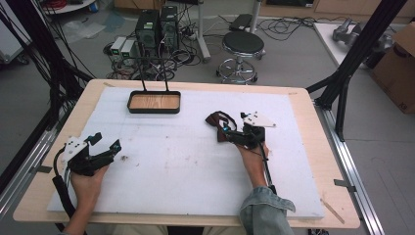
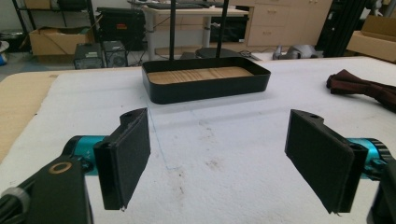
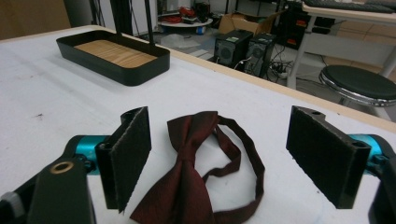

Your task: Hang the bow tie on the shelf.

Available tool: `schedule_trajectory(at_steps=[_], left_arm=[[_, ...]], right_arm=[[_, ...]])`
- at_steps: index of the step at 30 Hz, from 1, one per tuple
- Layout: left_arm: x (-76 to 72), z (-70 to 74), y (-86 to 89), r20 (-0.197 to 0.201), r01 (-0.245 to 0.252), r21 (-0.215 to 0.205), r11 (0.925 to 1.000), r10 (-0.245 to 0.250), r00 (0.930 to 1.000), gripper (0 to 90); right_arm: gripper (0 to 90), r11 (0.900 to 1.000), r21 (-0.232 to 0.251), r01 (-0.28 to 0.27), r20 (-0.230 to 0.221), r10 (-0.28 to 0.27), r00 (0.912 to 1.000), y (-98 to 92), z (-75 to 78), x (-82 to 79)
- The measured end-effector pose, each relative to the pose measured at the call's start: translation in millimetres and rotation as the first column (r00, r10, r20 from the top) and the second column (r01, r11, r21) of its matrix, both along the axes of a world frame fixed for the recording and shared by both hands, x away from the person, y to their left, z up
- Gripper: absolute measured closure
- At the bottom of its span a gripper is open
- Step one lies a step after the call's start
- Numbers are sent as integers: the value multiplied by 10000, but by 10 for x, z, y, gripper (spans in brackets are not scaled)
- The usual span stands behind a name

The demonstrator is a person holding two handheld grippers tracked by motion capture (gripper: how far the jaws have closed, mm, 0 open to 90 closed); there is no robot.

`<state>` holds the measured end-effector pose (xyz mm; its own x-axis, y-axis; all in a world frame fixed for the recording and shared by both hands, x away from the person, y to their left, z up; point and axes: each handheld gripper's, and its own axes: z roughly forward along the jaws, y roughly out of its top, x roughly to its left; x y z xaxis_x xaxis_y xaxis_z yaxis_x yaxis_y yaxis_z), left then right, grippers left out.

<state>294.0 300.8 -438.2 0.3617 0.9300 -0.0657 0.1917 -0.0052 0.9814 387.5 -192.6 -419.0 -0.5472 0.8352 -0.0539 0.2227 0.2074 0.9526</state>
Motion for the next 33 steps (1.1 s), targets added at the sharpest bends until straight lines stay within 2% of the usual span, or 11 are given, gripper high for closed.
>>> schedule_trajectory(at_steps=[5, 6, 7, 8, 9, 11, 14, 17, 18, 29, 33], left_arm=[[-2, 1, 2, 4, 34, -25, 10000, -34, 10000, 227], [-1, 0, 1, 10, 13, -33, 10000, -13, 10000, 227], [-2, 1, 1, -4, 16, -29, 10000, -16, 10000, 227], [-2, 0, 0, 6, 21, -32, 10000, -21, 10000, 227], [-3, 2, -3, 8, 21, -39, 10000, -21, 10000, 227], [-2, 0, -6, 1, 38, -58, 10000, -38, 10000, 227], [-2, 1, -6, 5, 41, -73, 10000, -41, 10000, 227], [-1, 0, -10, -33, 90, -33, 10000, -90, 10000, 227], [0, -1, -15, -19, 98, -54, 9999, -98, 9999, 227], [-3, 2, -24, -13, 141, -29, 9999, -141, 9999, 228], [-5, 2, -23, 8, 135, -34, 9999, -135, 9999, 228]], right_arm=[[235, 9998, -143, -128, -209, 125, 9997, 106, -18, 93], [247, 9996, -182, -214, -412, 206, 9989, 147, -36, 151], [247, 9996, -182, -214, -412, 206, 9989, 147, -36, 151], [263, 9993, -204, -299, -670, 284, 9973, 186, -47, 207], [296, 9995, -166, -278, -712, 266, 9971, 210, -54, 222], [338, 9987, -368, -357, -672, 331, 9972, 258, -70, 250], [397, 9961, -756, -457, -883, 390, 9953, 317, -117, 296], [416, 9955, -842, -439, -928, 360, 9950, 335, -146, 324], [432, 9953, -872, -430, -1093, 334, 9935, 350, -175, 351], [536, 9894, -1357, -512, -1818, 260, 9830, 412, -266, 448], [562, 9863, -1573, -506, -1897, 201, 9816, 428, -274, 465]])
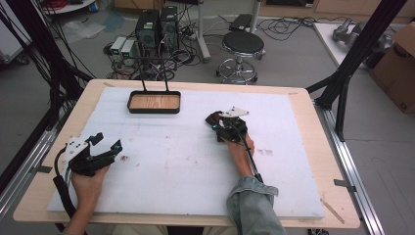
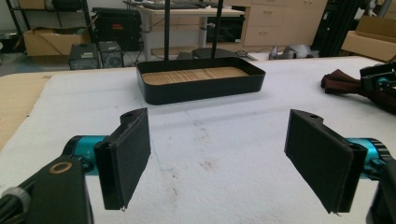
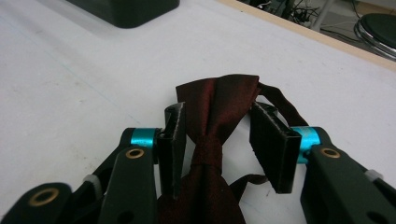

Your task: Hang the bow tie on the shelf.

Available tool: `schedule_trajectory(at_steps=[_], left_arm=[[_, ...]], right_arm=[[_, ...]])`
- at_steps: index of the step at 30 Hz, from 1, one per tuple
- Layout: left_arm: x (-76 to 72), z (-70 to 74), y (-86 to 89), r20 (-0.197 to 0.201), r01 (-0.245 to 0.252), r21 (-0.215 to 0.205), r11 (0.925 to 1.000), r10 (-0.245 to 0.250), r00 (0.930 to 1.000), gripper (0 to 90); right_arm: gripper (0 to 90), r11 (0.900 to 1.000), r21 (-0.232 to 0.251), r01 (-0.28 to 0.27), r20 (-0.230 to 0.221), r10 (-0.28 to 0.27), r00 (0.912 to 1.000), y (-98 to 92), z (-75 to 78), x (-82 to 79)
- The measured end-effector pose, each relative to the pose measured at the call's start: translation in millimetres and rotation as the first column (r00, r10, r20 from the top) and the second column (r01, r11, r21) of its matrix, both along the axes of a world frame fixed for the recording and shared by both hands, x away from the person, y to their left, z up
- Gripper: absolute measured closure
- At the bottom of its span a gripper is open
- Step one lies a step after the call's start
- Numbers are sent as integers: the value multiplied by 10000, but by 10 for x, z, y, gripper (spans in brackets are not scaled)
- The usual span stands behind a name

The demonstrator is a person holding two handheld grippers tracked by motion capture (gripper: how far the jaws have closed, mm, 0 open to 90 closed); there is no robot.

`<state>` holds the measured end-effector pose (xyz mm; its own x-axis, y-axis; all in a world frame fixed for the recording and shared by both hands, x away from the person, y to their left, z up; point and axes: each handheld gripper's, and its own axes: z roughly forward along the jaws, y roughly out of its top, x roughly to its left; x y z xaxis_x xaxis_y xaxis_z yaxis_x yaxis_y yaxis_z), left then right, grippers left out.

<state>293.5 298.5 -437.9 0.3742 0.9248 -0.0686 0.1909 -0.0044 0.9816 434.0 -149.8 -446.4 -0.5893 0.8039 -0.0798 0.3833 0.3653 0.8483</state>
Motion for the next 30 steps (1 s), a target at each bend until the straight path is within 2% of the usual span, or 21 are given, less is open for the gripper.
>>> schedule_trajectory(at_steps=[5, 11, 15, 18, 23, 28, 30], left_arm=[[1, 0, -1, -30, -12, 30, 10000, 12, 10000, 229], [0, 0, 0, -25, -43, 44, 10000, 43, 10000, 228], [0, 0, -1, -14, -40, 47, 10000, 40, 10000, 229], [0, 0, 3, -18, -57, 28, 10000, 57, 10000, 228], [1, -1, 0, -41, -42, 36, 10000, 42, 10000, 229], [3, -2, 4, -26, -59, 24, 10000, 59, 10000, 228], [3, -2, 4, -39, -48, 29, 10000, 48, 10000, 228]], right_arm=[[570, 9998, -160, -85, -94, 84, 9999, 17, -12, 2], [587, 9999, -80, -81, -348, 79, 9994, 4, -20, 18], [628, 9989, -455, -150, -471, 128, 9988, 37, -29, 34], [651, 9985, -509, -184, -527, 157, 9985, 45, -31, 38], [742, 9990, -393, -222, -621, 198, 9979, 32, -29, 40], [750, 9988, -367, -339, -618, 316, 9976, 31, -24, 39], [752, 9992, -108, -397, -716, 388, 9967, 21, -8, 32]])
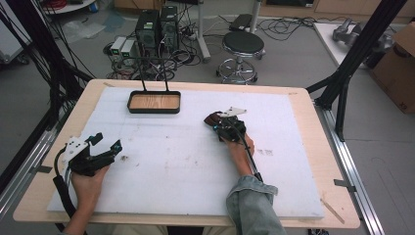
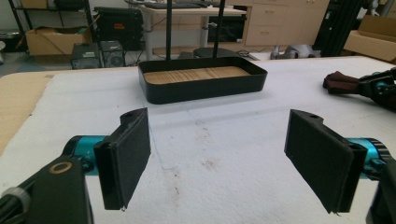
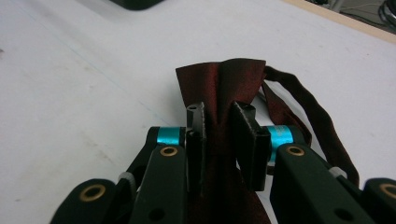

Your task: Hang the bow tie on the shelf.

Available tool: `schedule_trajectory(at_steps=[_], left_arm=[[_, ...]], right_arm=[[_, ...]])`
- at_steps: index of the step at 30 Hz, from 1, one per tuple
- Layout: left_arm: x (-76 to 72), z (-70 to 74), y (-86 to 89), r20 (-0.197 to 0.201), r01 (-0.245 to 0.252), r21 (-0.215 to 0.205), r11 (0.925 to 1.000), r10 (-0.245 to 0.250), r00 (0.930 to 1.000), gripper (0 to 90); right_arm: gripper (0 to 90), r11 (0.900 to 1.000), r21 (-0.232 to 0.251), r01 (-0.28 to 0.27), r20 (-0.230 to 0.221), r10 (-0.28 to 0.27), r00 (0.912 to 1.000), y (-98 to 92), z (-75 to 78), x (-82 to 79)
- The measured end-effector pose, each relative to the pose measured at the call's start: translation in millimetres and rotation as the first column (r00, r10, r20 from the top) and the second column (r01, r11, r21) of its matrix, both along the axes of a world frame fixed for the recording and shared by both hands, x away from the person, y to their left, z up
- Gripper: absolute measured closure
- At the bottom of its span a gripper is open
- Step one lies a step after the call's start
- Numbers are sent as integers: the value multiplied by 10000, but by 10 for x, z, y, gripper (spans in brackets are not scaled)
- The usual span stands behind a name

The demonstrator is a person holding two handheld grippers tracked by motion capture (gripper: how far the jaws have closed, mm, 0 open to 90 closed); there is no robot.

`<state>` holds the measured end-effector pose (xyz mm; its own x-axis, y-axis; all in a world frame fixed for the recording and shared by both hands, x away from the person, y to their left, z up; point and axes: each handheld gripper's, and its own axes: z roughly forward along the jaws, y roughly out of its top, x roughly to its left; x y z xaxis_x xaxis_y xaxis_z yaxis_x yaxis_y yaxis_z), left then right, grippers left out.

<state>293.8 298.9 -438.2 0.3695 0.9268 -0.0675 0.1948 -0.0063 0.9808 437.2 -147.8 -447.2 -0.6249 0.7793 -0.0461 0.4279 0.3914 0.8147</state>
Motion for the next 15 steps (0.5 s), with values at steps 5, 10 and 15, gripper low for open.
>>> schedule_trajectory(at_steps=[5, 10, 15], left_arm=[[1, 1, -3, 10, 36, 5, 10000, -37, 10000, 228], [1, 1, -3, 24, 28, -10, 10000, -28, 10000, 228], [-1, 2, 0, 44, 7, -59, 10000, -7, 10000, 228]], right_arm=[[756, 9991, 377, -176, 476, 158, 9987, 17, 133, -60], [757, 9976, 600, -332, 762, 286, 9967, 56, 283, -71], [758, 9951, 694, -709, 1089, 631, 9920, 157, 479, -40]])
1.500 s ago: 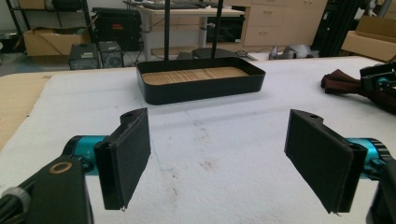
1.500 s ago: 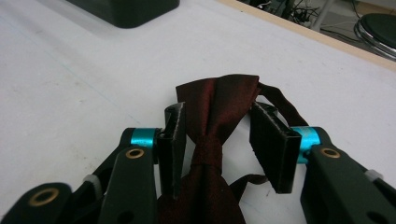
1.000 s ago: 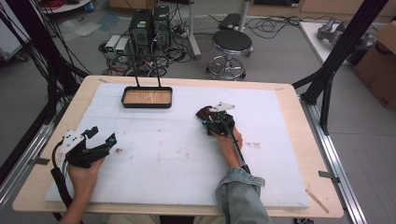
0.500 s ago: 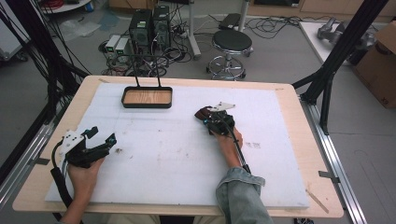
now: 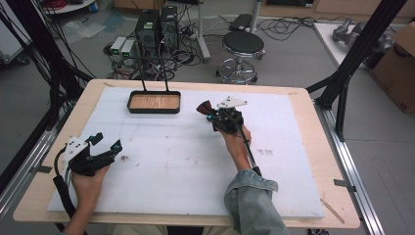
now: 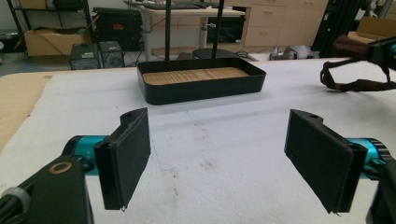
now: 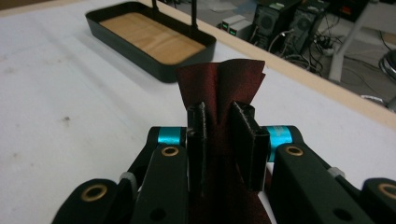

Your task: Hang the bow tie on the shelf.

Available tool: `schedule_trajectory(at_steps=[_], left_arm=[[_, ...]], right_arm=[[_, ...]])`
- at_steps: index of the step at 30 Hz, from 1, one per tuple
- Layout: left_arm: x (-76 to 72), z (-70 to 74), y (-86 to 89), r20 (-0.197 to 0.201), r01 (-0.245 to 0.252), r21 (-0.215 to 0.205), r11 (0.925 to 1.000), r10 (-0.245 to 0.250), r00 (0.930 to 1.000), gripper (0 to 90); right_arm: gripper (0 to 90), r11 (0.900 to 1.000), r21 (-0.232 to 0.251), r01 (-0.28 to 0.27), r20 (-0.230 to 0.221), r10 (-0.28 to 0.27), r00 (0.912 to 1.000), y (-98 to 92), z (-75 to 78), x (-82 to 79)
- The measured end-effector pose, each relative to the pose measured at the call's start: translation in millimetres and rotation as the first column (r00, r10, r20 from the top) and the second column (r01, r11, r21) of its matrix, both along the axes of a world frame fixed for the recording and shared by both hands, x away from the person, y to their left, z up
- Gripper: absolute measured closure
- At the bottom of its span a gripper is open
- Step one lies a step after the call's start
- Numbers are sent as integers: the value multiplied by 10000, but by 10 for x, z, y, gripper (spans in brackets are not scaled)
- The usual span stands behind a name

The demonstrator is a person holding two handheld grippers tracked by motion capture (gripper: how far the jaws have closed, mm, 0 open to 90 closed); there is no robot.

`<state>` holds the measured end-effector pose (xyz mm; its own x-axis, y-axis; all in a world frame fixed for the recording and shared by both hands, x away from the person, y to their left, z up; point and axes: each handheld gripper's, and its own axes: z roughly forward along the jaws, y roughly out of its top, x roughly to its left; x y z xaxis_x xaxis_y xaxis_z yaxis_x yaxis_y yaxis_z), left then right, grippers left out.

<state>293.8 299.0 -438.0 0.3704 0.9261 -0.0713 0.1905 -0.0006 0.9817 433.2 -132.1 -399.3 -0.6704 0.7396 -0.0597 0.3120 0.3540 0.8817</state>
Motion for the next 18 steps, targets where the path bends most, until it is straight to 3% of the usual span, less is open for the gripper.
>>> schedule_trajectory(at_steps=[6, 7, 10, 18], left_arm=[[1, -1, 3, -6, -7, -12, 10000, 7, 10000, 228], [1, -1, 2, -6, -3, -22, 10000, 3, 10000, 228], [0, 0, 4, -1, 0, -16, 10000, 0, 10000, 228], [2, -1, 8, 8, -14, -37, 10000, 14, 10000, 228]], right_arm=[[759, 9995, 111, -302, 250, 299, 9992, 144, 157, 58], [761, 9991, 228, -370, 543, 357, 9979, 179, 193, 64], [761, 9983, 402, -415, 422, 398, 9983, 224, 239, 93], [761, 9948, 695, -740, 821, 682, 9943, 428, 393, 147]])
